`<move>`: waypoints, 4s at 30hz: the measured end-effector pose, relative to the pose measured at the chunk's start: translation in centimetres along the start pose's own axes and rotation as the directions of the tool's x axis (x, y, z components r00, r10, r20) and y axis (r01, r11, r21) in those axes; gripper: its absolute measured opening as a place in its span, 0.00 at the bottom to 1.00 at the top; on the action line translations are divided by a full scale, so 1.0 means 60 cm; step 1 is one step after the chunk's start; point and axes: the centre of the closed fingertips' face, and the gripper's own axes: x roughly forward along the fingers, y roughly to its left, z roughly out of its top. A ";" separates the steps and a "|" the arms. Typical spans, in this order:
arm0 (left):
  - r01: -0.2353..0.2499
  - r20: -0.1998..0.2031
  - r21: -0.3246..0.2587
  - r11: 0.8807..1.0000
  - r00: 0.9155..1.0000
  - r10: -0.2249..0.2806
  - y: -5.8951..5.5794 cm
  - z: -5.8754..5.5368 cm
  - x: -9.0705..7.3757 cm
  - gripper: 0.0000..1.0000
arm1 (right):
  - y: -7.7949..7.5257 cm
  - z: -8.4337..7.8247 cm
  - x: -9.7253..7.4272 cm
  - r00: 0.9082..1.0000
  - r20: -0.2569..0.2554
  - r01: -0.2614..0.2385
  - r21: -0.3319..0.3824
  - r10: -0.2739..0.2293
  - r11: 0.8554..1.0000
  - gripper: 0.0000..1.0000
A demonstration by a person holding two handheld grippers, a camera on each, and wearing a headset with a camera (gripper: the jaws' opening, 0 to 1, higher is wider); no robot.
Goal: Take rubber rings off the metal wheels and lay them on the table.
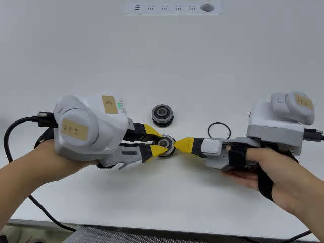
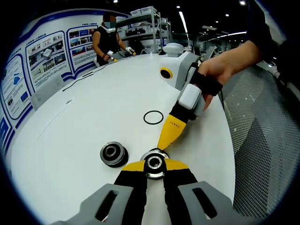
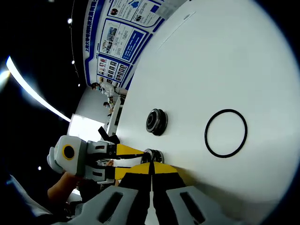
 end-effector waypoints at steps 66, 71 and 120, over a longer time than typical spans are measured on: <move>0.001 -0.020 0.019 1.000 1.000 -0.001 -0.001 0.000 0.001 0.13 | 0.016 0.000 0.007 0.998 -0.006 0.056 -0.177 -0.058 0.983 0.01; -0.001 -0.018 0.028 1.000 1.000 0.002 0.000 -0.001 0.000 0.13 | 0.015 0.000 0.008 0.998 -0.006 0.056 -0.160 -0.058 0.986 0.01; -0.186 0.103 -0.164 0.969 0.974 0.204 0.047 0.020 -0.105 0.59 | 0.017 0.094 -0.086 0.982 0.188 0.029 -0.044 -0.021 0.999 0.02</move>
